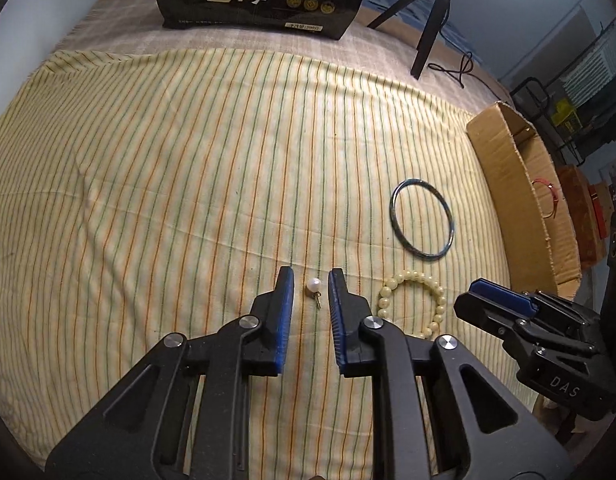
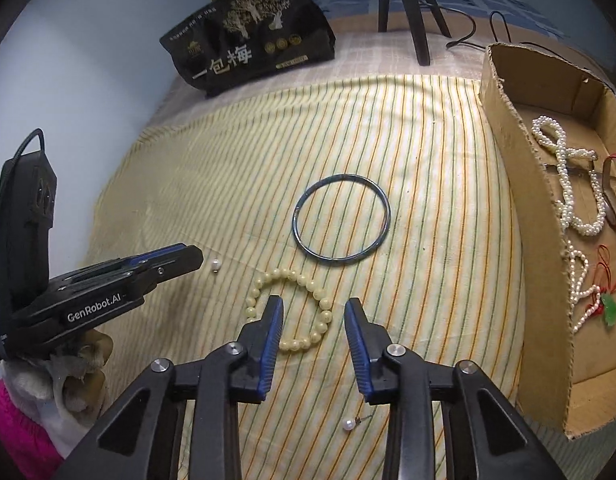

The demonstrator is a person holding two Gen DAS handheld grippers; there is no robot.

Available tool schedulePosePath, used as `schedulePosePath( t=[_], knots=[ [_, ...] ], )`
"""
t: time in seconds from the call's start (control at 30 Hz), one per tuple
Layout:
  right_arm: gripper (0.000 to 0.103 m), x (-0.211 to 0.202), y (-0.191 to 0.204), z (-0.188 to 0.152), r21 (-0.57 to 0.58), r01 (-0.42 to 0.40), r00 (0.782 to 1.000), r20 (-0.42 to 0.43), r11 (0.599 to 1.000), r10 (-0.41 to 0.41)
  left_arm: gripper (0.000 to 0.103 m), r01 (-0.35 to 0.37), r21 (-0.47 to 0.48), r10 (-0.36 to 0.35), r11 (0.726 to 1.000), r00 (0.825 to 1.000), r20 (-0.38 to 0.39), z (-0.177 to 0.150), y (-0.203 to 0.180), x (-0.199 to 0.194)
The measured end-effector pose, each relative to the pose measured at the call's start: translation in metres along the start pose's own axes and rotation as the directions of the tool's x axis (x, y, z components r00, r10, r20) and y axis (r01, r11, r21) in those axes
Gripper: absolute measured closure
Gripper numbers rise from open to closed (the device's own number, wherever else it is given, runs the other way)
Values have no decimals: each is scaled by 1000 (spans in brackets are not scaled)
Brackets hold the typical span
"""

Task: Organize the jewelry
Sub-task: 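Move both tools back toward the loose pearl earring and bead bracelet, then grasp the pearl earring with the left gripper while the right grasps the bead bracelet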

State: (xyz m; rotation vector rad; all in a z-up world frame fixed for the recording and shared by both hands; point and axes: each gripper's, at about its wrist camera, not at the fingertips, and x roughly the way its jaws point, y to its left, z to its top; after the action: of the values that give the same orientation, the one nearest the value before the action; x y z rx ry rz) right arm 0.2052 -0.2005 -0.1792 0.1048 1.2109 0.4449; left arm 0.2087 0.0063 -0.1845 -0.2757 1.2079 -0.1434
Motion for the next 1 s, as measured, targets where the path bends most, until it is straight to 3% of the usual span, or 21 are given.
schedulePosePath(
  t=[0.5,0.77,1.0],
  knots=[
    [80,15,9,4,-18,36,999,-28,999,-37,90,-26,24,26,999,999,-27,2,-7,19],
    [83,21,16,3,-51,63,997,-39,997,-65,96,-52,35,53,998,998,-38,0,-7,27],
    [94,24,19,4,-95,107,994,-27,990,-110,96,-58,45,59,997,998,-32,0,-8,28]
  ],
)
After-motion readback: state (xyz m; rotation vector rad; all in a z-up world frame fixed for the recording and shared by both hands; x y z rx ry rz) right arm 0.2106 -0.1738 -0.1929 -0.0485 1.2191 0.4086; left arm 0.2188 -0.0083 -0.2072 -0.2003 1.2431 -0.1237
